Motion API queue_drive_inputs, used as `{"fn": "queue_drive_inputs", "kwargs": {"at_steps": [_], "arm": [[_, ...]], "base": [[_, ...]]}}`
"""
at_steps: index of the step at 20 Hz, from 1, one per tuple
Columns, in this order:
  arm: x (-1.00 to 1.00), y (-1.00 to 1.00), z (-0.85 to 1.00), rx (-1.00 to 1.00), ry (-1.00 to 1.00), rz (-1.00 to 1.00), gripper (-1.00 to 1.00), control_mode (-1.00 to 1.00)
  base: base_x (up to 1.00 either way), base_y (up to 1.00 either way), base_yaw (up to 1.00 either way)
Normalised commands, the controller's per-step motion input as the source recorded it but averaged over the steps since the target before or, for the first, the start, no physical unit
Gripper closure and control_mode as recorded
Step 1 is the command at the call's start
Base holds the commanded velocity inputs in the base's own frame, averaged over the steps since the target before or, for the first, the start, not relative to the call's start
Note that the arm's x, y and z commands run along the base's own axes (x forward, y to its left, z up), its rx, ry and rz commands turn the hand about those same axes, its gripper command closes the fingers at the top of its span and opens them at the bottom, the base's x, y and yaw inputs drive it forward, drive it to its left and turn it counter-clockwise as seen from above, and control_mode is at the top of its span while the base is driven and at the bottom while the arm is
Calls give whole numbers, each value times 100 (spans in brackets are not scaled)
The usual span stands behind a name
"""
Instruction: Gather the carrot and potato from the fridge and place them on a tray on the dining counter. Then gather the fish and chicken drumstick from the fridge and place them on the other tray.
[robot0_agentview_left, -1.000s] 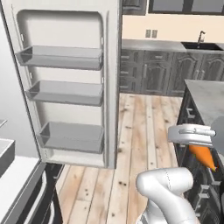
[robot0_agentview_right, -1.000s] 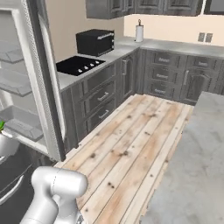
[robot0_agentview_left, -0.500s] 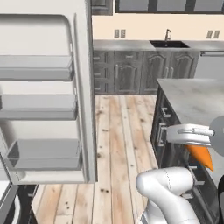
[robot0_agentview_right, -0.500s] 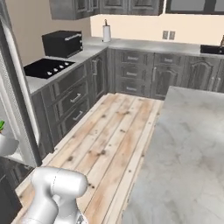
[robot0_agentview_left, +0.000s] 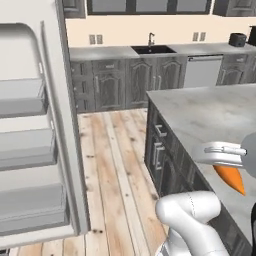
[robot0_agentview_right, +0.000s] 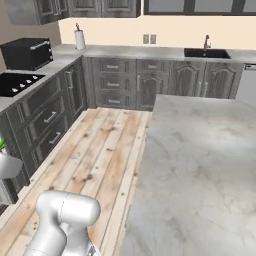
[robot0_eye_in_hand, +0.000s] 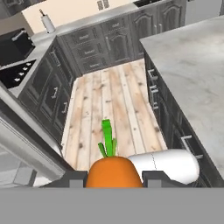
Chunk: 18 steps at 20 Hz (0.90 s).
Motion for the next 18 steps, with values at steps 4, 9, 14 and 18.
{"fn": "queue_drive_inputs", "kwargs": {"at_steps": [4, 9, 14, 18], "arm": [[0, 0, 0, 0, 0, 0, 100, 100], [0, 0, 0, 0, 0, 0, 100, 100], [0, 0, 0, 0, 0, 0, 100, 100], [0, 0, 0, 0, 0, 0, 100, 100]], "base": [[4, -53, -39], [21, -27, -28], [8, -47, -24], [0, -76, -29]]}}
